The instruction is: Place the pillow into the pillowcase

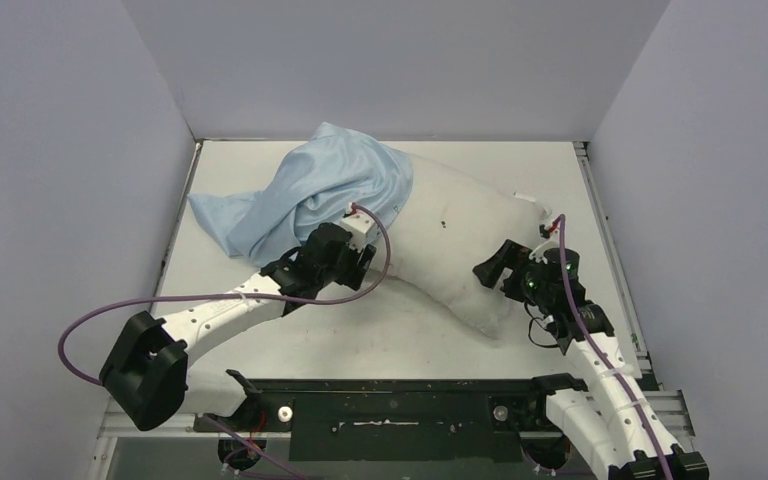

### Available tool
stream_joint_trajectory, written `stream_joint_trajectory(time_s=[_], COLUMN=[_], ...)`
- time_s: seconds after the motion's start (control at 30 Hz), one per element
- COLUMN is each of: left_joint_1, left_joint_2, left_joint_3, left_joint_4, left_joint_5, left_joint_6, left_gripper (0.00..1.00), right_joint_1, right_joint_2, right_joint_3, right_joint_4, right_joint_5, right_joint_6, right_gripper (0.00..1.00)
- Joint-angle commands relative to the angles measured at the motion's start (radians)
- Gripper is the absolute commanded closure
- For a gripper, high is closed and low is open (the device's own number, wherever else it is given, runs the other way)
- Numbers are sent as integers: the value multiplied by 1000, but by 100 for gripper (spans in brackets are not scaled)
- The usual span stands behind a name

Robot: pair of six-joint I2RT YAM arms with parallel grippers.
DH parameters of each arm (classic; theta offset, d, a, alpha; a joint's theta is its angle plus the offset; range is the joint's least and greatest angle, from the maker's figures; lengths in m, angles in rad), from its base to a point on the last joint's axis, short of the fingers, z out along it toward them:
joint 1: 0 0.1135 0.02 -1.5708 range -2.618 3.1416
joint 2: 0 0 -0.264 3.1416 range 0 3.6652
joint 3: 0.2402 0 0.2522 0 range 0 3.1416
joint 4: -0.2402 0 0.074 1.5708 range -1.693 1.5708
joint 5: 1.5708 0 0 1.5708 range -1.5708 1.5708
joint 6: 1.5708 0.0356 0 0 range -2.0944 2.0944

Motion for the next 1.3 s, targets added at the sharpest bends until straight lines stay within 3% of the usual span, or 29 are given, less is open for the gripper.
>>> stream_joint_trajectory(time_s=[0.0,0.37,0.53,0.63,0.8,0.97,1.1,1.27], left_joint_1=[14,80,91,83,16,-87,-152,-157], left_joint_2=[-14,155,160,124,83,107,109,76], left_joint_3=[-11,53,84,100,176,272,218,186], left_joint_4=[60,119,101,94,134,114,187,188], left_joint_5=[-127,-60,4,55,98,106,119,68], left_joint_6=[-11,-33,5,-11,-41,-46,-81,-64], left_gripper=[40,44,85,97,100,100,100,100], right_joint_1=[9,8,13,42,100,118,163,204], right_joint_2=[-18,21,25,-18,-57,-56,-53,-21], right_joint_3=[-18,-51,-76,-144,-224,-230,-220,-203], right_joint_4=[-33,74,120,210,373,466,487,445], right_joint_5=[-9,-60,-104,-128,-117,-110,-64,-36], right_joint_6=[-18,-1,56,164,326,409,422,382], right_gripper=[13,11,12,14,26,30,32,32])
